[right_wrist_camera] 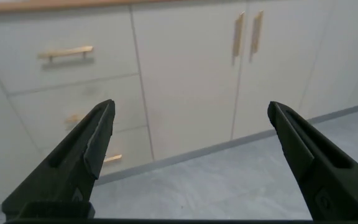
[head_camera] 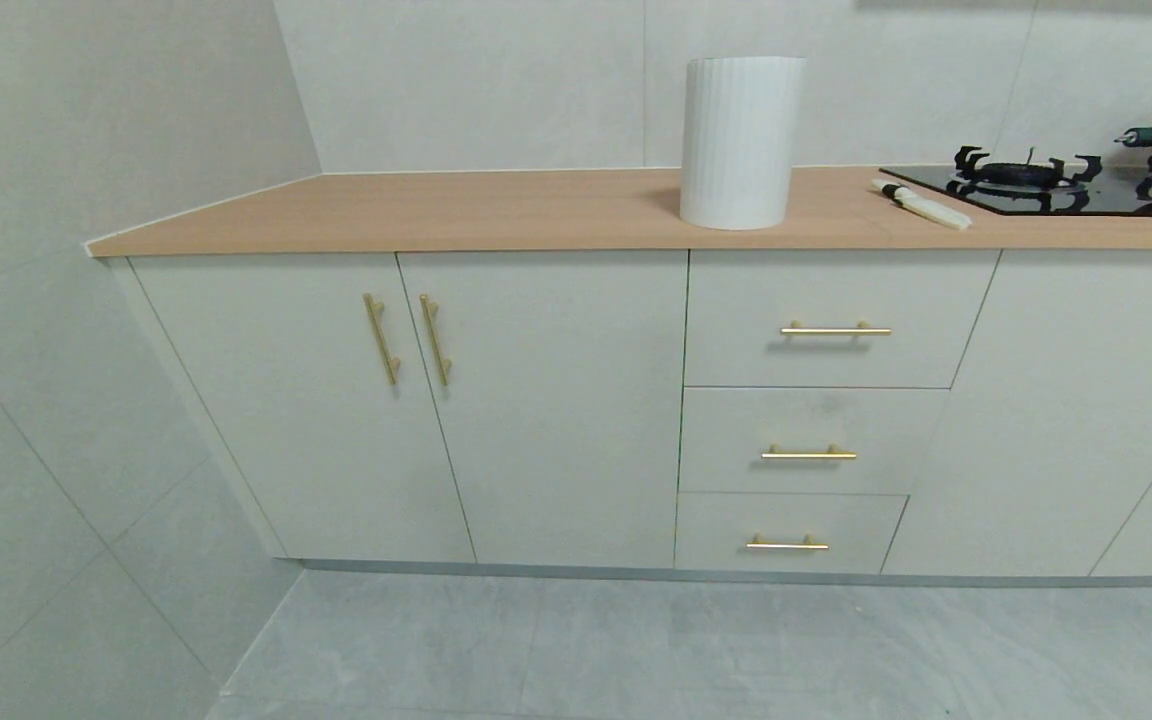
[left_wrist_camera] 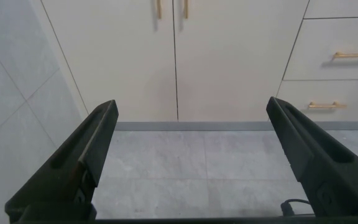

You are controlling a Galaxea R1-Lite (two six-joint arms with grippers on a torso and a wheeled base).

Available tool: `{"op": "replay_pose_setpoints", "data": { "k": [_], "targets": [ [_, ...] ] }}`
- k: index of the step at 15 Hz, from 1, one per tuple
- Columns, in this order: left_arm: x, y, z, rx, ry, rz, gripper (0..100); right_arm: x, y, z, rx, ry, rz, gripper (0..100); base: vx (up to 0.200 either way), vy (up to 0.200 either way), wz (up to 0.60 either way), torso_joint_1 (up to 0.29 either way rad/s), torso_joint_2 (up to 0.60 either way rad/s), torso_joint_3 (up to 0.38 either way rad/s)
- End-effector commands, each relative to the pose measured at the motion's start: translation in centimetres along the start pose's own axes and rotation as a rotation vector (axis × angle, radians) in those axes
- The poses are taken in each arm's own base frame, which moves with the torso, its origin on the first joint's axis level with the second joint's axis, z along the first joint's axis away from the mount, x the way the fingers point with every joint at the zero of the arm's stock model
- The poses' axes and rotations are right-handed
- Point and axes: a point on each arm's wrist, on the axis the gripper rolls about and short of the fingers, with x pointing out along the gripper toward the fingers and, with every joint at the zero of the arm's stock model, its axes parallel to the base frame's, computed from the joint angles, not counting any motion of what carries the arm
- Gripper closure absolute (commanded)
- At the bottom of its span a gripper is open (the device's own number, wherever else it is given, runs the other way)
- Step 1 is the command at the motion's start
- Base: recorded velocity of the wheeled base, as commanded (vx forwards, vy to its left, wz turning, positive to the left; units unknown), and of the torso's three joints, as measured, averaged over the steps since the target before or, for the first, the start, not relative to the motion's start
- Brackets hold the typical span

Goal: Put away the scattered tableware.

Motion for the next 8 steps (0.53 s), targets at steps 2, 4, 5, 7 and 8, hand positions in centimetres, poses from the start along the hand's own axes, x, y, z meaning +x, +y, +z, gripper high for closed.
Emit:
{"op": "replay_pose_setpoints", "data": {
  "k": [2, 4, 5, 7, 8],
  "targets": [
    [0.00, 0.00, 0.00, 0.000, 0.000, 0.000, 0, 1.51, 0.94, -4.09, 0.003, -0.006, 0.145, 0, 0.000, 0.000, 0.00, 0.000, 0.00, 0.000],
    [0.00, 0.00, 0.00, 0.002, 0.000, 0.000, 0, 1.47, 1.00, -4.93, -0.010, 0.079, 0.171, 0, 0.000, 0.000, 0.00, 0.000, 0.00, 0.000],
    [0.00, 0.00, 0.00, 0.002, 0.000, -0.001, 0, 1.48, 1.03, -4.85, 0.019, 0.071, 0.179, 0, 0.000, 0.000, 0.00, 0.000, 0.00, 0.000],
    [0.00, 0.00, 0.00, 0.000, 0.000, 0.000, 0, 1.48, 1.07, -4.85, 0.027, 0.072, 0.197, 0, 0.000, 0.000, 0.00, 0.000, 0.00, 0.000],
    [0.00, 0.00, 0.00, 0.000, 0.000, 0.000, 0, 1.46, 1.11, -4.90, 0.030, 0.077, 0.218, 0, 0.000, 0.000, 0.00, 0.000, 0.00, 0.000]
  ]
}}
